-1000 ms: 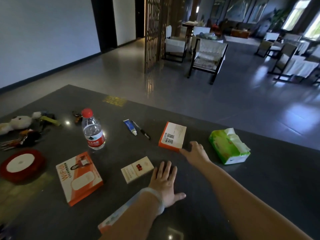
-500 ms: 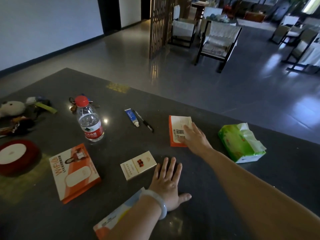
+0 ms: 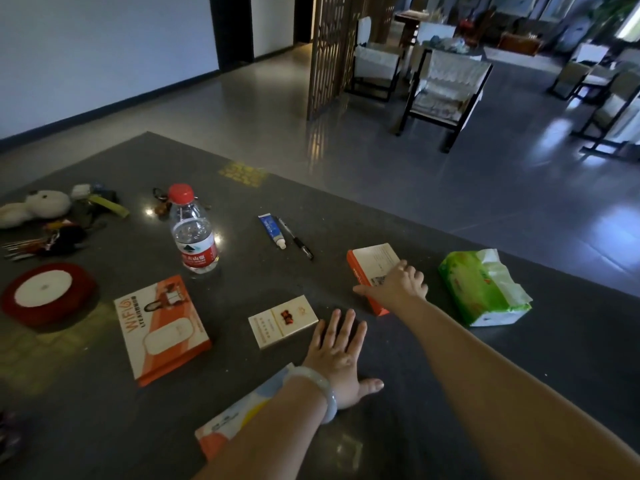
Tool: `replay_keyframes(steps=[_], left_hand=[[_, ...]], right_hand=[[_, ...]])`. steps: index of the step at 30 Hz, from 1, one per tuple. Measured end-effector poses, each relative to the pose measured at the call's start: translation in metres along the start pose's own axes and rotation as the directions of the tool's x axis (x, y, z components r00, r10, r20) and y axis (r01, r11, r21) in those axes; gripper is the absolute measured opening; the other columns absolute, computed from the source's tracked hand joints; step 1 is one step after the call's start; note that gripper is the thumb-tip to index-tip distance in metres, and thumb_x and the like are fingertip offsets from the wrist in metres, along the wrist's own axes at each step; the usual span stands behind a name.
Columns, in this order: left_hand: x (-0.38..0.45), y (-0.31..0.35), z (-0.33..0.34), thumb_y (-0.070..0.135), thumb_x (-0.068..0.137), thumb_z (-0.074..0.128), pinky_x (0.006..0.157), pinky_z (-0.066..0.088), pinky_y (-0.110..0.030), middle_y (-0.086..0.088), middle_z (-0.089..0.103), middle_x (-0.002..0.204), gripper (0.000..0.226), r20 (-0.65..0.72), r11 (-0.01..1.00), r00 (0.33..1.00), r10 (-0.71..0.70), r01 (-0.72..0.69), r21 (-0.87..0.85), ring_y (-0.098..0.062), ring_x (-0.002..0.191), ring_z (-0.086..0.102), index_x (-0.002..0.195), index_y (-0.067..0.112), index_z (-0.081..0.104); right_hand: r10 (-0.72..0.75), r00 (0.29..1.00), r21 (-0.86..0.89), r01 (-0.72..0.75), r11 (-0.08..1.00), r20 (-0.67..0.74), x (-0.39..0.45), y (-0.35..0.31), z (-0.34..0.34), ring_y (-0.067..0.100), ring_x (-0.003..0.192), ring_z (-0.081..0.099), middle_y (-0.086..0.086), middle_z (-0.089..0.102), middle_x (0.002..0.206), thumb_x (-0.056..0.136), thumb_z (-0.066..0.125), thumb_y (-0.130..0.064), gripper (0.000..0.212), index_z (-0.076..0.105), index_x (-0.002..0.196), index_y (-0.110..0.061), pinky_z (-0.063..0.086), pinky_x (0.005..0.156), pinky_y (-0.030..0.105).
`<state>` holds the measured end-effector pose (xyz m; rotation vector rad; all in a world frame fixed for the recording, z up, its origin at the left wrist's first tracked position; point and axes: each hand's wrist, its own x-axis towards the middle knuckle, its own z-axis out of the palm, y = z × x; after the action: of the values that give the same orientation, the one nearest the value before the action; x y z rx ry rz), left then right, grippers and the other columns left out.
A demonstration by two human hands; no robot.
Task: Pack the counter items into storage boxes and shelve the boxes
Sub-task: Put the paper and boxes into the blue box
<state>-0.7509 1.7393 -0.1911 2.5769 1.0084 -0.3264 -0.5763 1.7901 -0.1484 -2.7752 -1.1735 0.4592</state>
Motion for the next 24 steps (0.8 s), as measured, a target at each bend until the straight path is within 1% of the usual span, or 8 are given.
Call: replay_keyframes(steps=[3, 9, 11, 15, 17, 19, 21, 24], left_hand=[[-0.002, 0.0, -0.003, 0.071, 0.087, 0.039, 0.118, -0.011, -0.049, 0.0, -0.032, 0.156, 0.097, -0.003, 1.0, 1.0, 0.006, -0.006, -0.014, -0.024, 0.141, -0.032, 0.151, 0.025, -0.019], [-0.01, 0.003, -0.009, 0.067, 0.089, 0.044, 0.118, -0.012, -0.044, 0.0, -0.024, 0.159, 0.095, -0.031, 0.999, 0.999, 0.017, -0.019, -0.048, -0.023, 0.145, -0.025, 0.153, 0.024, -0.011], [-0.015, 0.001, -0.017, 0.061, 0.091, 0.048, 0.119, -0.007, -0.043, 0.0, -0.017, 0.161, 0.09, -0.048, 0.994, 0.998, 0.031, -0.035, -0.099, -0.022, 0.147, -0.018, 0.155, 0.023, -0.003], [-0.036, -0.013, -0.036, 0.045, 0.095, 0.052, 0.12, 0.011, -0.041, 0.005, 0.0, 0.163, 0.073, -0.087, 0.941, 0.996, -0.028, -0.003, -0.339, -0.017, 0.149, 0.0, 0.154, 0.023, 0.015], [-0.057, -0.024, -0.038, 0.035, 0.095, 0.055, 0.118, 0.023, -0.038, 0.007, 0.012, 0.16, 0.062, -0.204, 0.912, 0.975, -0.091, -0.001, -0.411, -0.015, 0.147, 0.016, 0.15, 0.027, 0.027], [-0.083, -0.039, -0.036, 0.028, 0.095, 0.056, 0.11, 0.035, -0.027, 0.008, 0.026, 0.152, 0.053, -0.405, 0.909, 0.903, -0.145, -0.04, -0.416, -0.011, 0.138, 0.033, 0.143, 0.027, 0.036], [-0.108, -0.058, -0.035, 0.026, 0.092, 0.059, 0.1, 0.04, -0.019, 0.008, 0.034, 0.143, 0.047, -0.572, 0.921, 0.789, -0.226, -0.018, -0.389, -0.007, 0.13, 0.041, 0.136, 0.028, 0.042], [-0.129, -0.094, -0.039, 0.038, 0.088, 0.064, 0.108, 0.04, -0.033, -0.002, 0.033, 0.145, 0.06, -0.652, 0.887, 0.613, -0.446, 0.208, -0.411, -0.019, 0.135, 0.036, 0.139, 0.021, 0.038]], right_hand=[[0.031, 0.999, 0.0, -0.031, 1.0, -0.036, -0.002, 0.002, 0.004, 0.035, 0.134, 0.03, 0.017, 0.031, 0.147, 0.061, 0.074, -0.068, 0.125, 0.012, 0.149, -0.003, 0.032, 0.11, 0.047], [-0.033, 0.999, 0.037, 0.034, 0.999, -0.022, -0.03, 0.037, -0.006, 0.035, 0.133, 0.033, 0.015, 0.035, 0.145, 0.066, 0.072, -0.065, 0.109, 0.023, 0.146, -0.011, 0.033, 0.108, 0.048], [-0.044, 0.998, 0.057, 0.046, 0.997, -0.039, -0.048, 0.043, -0.011, 0.036, 0.134, 0.031, 0.014, 0.034, 0.145, 0.067, 0.072, -0.064, 0.108, 0.021, 0.147, -0.012, 0.03, 0.108, 0.048], [-0.031, 0.998, 0.192, 0.04, 0.981, -0.049, -0.096, 0.047, -0.011, 0.036, 0.13, 0.034, 0.015, 0.039, 0.14, 0.067, 0.074, -0.061, 0.102, 0.027, 0.143, -0.014, 0.031, 0.106, 0.046], [-0.022, 1.0, 0.225, 0.025, 0.974, -0.016, -0.124, 0.048, 0.0, 0.035, 0.13, 0.034, 0.013, 0.038, 0.141, 0.066, 0.074, -0.061, 0.101, 0.026, 0.144, -0.017, 0.032, 0.106, 0.047], [-0.037, 0.999, 0.213, 0.028, 0.977, 0.039, -0.149, 0.048, 0.014, 0.033, 0.132, 0.032, 0.01, 0.035, 0.144, 0.066, 0.074, -0.062, 0.104, 0.02, 0.146, -0.021, 0.031, 0.107, 0.049], [-0.076, 0.992, 0.198, 0.055, 0.979, 0.097, -0.169, 0.044, 0.027, 0.031, 0.136, 0.027, 0.008, 0.029, 0.148, 0.067, 0.074, -0.062, 0.108, 0.013, 0.148, -0.023, 0.027, 0.11, 0.049], [-0.126, 0.985, 0.16, 0.106, 0.981, 0.12, -0.187, 0.035, 0.037, 0.029, 0.138, 0.023, 0.007, 0.024, 0.15, 0.068, 0.072, -0.063, 0.111, 0.006, 0.148, -0.023, 0.024, 0.112, 0.049]])
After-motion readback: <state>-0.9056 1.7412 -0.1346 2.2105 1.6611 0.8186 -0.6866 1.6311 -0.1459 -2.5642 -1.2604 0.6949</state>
